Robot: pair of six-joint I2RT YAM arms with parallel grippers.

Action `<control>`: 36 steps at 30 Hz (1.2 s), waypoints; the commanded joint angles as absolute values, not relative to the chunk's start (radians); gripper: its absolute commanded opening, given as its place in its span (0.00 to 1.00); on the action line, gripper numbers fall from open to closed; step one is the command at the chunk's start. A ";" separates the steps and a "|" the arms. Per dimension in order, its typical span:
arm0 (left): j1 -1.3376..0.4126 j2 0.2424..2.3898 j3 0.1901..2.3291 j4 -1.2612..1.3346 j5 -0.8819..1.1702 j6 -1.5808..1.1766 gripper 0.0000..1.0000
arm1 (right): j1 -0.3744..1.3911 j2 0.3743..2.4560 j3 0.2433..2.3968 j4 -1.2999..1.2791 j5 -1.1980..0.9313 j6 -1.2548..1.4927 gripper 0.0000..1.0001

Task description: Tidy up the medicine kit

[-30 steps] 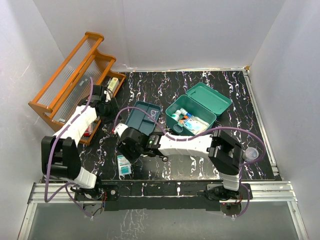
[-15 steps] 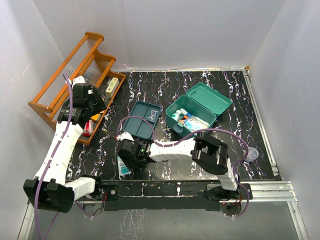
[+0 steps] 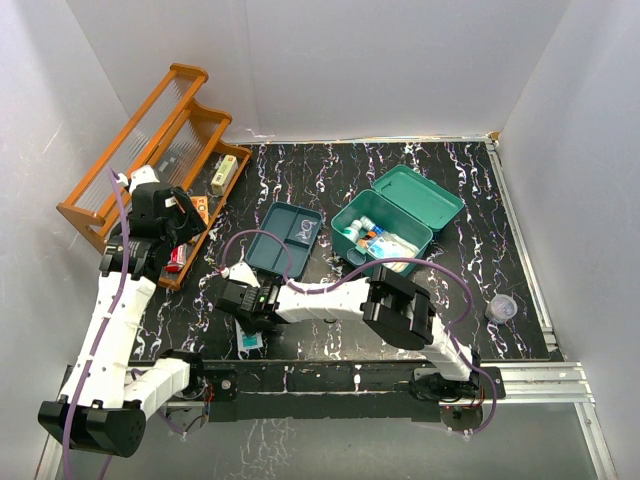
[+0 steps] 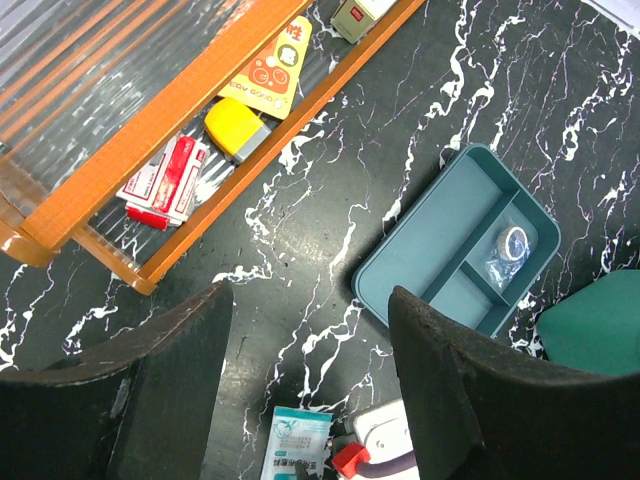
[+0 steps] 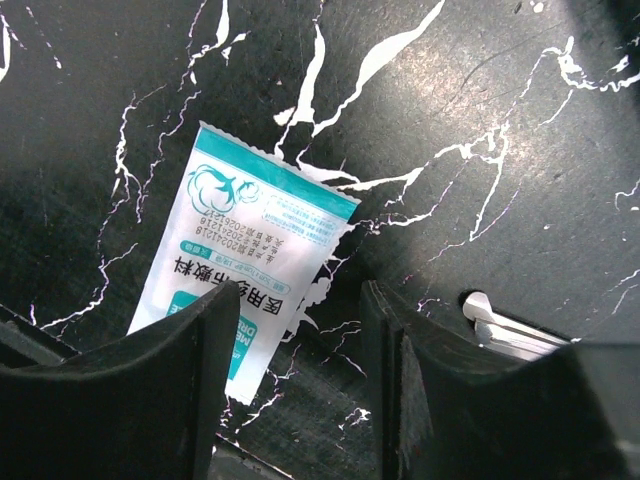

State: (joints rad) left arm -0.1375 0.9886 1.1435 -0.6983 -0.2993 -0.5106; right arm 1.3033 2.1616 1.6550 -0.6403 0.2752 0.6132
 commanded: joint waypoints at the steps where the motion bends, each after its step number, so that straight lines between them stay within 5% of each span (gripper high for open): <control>1: -0.133 0.971 1.135 -0.738 -0.357 -0.537 0.63 | 1.315 2.209 1.725 -0.780 0.374 0.648 0.38; 16: -0.132 0.955 1.101 -0.730 -0.323 -0.544 0.63 | 1.309 2.228 1.702 -0.794 0.368 0.668 0.00; 36: -0.133 0.994 1.056 -0.700 -0.289 -0.564 0.64 | 1.227 1.967 1.655 -0.585 0.522 0.670 0.00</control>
State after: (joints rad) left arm -0.1375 0.9794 1.0767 -0.7109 -0.2813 -0.5591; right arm 1.2648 2.1063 1.6844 -0.6865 0.4160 0.6552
